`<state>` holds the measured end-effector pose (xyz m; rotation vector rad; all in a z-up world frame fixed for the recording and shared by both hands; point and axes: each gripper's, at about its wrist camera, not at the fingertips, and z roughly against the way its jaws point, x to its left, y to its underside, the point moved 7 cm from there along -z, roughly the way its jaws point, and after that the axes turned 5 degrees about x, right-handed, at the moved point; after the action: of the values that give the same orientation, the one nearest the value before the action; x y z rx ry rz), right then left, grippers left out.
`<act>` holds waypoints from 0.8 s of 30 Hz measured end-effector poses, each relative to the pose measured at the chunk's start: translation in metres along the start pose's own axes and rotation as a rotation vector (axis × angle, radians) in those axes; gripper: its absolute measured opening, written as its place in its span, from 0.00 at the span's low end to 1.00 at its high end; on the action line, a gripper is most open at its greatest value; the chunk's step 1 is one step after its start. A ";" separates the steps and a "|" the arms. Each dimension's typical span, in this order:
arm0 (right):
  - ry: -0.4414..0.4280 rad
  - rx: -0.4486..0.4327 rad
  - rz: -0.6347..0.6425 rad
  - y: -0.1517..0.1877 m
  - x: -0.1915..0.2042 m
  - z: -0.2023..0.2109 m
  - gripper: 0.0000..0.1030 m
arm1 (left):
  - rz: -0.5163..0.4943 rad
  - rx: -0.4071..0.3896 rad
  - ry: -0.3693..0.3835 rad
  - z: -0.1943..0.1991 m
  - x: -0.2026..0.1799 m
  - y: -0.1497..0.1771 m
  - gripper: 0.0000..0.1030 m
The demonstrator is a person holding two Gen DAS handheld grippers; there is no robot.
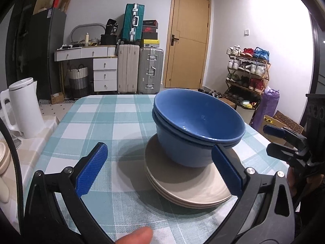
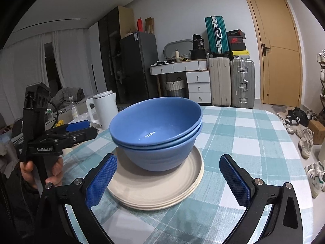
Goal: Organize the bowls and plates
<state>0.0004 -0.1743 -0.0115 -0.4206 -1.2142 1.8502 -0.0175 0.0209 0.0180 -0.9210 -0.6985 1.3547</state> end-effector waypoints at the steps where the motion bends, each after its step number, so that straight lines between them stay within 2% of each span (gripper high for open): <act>1: 0.007 -0.004 -0.001 0.003 -0.001 0.000 0.99 | -0.002 -0.005 -0.001 0.000 -0.001 0.000 0.99; 11: 0.019 -0.044 0.001 0.002 0.001 0.010 0.99 | -0.032 -0.035 -0.013 0.002 -0.013 0.008 0.99; 24: 0.030 -0.085 -0.021 -0.003 -0.007 0.015 0.99 | -0.021 -0.045 -0.020 0.000 -0.012 0.014 0.99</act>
<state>-0.0046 -0.1880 -0.0028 -0.4799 -1.2756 1.7731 -0.0257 0.0092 0.0069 -0.9342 -0.7550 1.3360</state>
